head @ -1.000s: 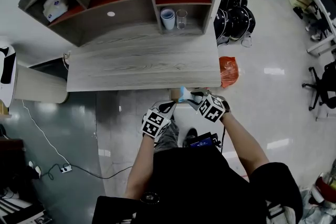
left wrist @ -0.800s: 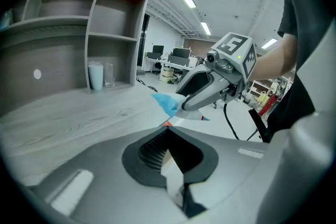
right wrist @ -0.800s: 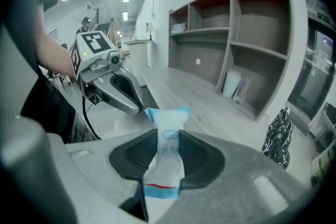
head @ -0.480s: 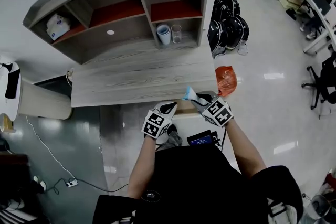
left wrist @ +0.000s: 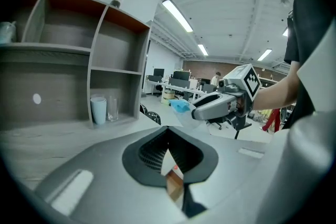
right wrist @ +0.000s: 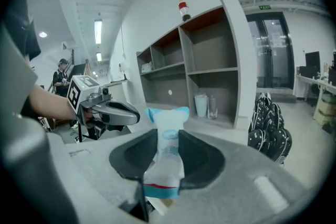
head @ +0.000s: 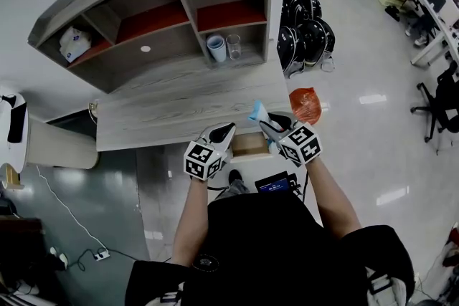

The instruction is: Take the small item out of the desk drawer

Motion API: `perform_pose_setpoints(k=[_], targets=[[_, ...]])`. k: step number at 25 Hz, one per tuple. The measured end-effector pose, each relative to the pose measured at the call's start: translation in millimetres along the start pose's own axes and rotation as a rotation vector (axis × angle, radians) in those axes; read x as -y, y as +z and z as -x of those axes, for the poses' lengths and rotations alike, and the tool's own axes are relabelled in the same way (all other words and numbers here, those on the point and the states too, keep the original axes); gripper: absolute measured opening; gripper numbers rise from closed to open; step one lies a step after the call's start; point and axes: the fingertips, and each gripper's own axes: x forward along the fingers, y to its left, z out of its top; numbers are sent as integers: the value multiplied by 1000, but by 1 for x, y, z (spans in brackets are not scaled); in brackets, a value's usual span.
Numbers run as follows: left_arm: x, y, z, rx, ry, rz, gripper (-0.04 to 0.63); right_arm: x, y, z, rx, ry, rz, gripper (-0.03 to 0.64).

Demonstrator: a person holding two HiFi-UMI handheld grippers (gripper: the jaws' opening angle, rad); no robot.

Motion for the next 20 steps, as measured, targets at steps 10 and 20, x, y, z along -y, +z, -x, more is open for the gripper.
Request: perform_pose_setpoints(k=[10,20], targets=[[16,-5,4,-4,14,17,0,3,-2,16,32,1,-38,126],[46,-18,18,-37,73,-20,0,-9,-12,36,39,43,-43,126]])
